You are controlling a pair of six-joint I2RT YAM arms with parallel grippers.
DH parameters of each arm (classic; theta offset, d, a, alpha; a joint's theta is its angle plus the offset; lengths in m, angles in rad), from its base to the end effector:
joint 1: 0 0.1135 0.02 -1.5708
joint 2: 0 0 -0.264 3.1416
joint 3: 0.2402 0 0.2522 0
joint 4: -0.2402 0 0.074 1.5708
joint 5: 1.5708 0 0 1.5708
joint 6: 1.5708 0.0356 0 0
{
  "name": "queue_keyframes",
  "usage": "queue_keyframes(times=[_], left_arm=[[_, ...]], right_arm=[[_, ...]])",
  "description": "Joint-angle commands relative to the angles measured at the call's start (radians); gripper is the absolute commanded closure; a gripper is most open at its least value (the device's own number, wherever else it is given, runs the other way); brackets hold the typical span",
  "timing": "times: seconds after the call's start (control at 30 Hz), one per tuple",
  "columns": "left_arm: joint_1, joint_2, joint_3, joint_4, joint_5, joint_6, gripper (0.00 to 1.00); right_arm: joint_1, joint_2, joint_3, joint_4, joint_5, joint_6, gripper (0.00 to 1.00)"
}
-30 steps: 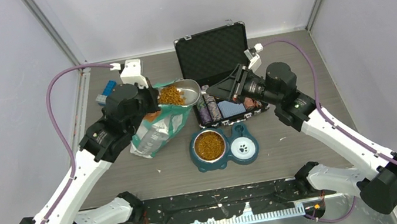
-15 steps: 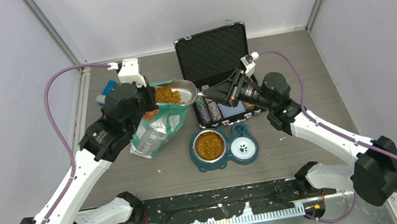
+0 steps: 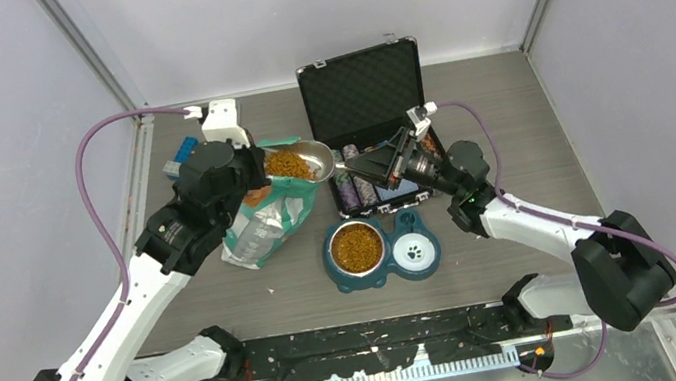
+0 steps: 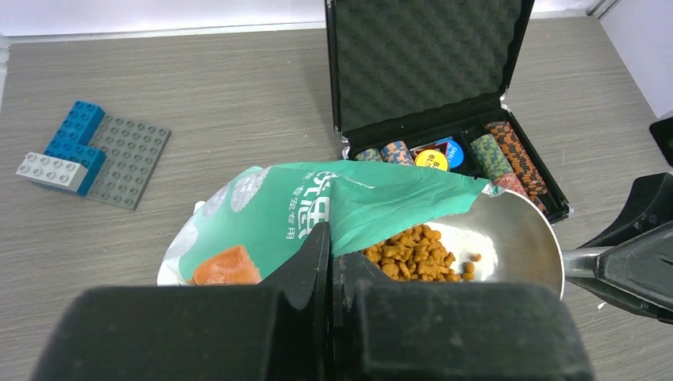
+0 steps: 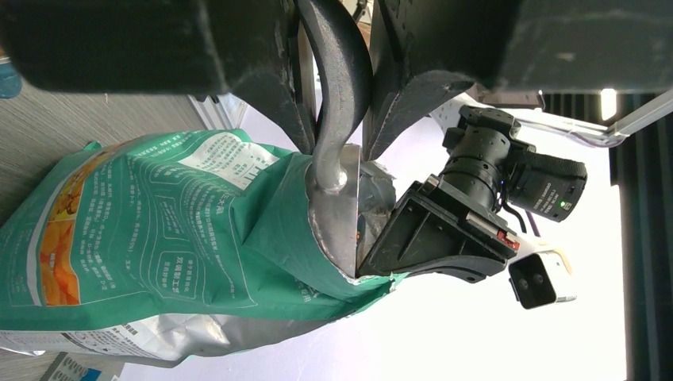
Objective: Serve the pet food
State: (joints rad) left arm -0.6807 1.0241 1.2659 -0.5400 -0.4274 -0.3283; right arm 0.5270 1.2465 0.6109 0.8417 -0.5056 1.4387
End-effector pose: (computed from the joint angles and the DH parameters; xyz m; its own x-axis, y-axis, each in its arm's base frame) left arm 0.1709 -0.1194 0.4247 -0.3015 -0.1334 -0.9441 0.1771 0.9651 -0.1929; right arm 0.2260 0.1515 0.2881 -0.8191 0.5268 -0.2272 -0.2873 -0.0338 0.9573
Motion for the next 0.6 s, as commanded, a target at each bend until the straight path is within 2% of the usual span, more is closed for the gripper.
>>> queue_keyframes(times=[0.0, 0.3, 0.43, 0.57], left_arm=[[0.002, -0.028, 0.028, 0.034, 0.003, 0.005, 1.0], [0.002, -0.031, 0.02, 0.035, 0.002, 0.008, 1.0], [0.003, -0.029, 0.023, 0.034, -0.006, 0.009, 1.0], [0.003, -0.031, 0.024, 0.031, -0.009, 0.011, 1.0]], right_arm=[[-0.016, 0.035, -0.022, 0.139, 0.016, 0.036, 0.95], [-0.016, 0.097, -0.045, 0.3, -0.007, 0.124, 0.95], [-0.015, 0.064, -0.022, 0.24, -0.013, 0.092, 0.95], [-0.016, -0.022, 0.002, 0.101, -0.003, 0.0, 0.95]])
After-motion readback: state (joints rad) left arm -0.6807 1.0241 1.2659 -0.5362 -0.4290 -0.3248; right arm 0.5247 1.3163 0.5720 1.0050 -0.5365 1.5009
